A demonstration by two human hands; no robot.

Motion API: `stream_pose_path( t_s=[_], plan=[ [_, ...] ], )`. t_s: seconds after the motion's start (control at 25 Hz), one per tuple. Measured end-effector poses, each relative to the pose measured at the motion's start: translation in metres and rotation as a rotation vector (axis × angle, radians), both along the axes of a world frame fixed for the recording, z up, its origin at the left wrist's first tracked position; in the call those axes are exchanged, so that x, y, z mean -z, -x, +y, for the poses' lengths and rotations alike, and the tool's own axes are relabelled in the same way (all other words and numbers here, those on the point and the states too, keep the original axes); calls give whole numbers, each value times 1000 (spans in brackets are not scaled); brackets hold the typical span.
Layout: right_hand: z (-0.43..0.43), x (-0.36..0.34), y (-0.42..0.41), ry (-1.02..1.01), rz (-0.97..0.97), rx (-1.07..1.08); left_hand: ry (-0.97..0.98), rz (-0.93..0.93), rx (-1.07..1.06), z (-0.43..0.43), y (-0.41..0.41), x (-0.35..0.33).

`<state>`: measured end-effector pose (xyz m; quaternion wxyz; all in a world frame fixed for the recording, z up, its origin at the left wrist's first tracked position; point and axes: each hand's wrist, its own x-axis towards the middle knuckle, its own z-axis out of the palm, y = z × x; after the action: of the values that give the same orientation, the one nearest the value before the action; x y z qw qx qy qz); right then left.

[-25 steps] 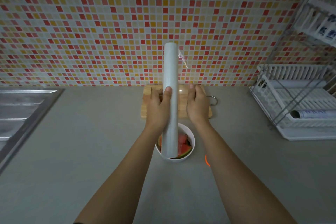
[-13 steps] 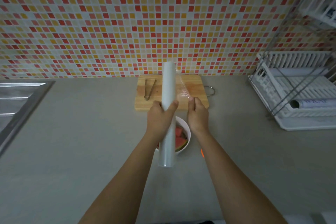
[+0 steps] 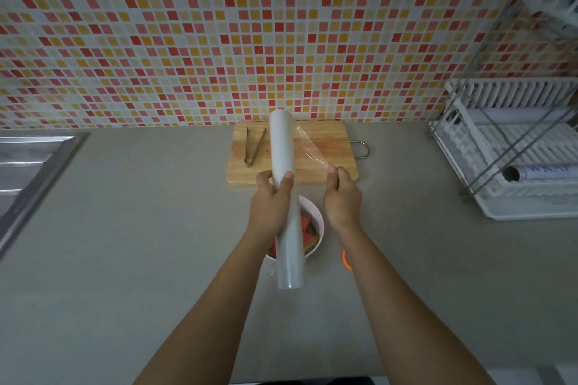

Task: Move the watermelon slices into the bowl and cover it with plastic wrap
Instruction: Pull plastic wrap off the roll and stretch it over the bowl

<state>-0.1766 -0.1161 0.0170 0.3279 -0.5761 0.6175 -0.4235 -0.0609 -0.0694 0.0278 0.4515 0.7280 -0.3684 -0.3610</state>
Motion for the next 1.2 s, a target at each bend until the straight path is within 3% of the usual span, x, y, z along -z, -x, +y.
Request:
stream_pose_path(
  t_s=[0.08,0.28,0.64,0.8,0.92,1.2],
  plan=[
    [1,2,0,-5,20,-19,-13,14,5,1,3,0],
    [1,5,-1,-2,39,9,125,-192,-30,3,8,2],
    [-7,-4,3,40,-8,-17,200,-161,12,-1,-2,-4],
    [6,-11,-1,-285,-294,-67,323,-189,14,-8,-2,-18],
    [30,0,-13,-402,-288,-157,377,-206,-16,-16,-8,-28],
    [55,7,-48,-18,-184,72,423,-276,-52,-21,-14,-31]
  ],
)
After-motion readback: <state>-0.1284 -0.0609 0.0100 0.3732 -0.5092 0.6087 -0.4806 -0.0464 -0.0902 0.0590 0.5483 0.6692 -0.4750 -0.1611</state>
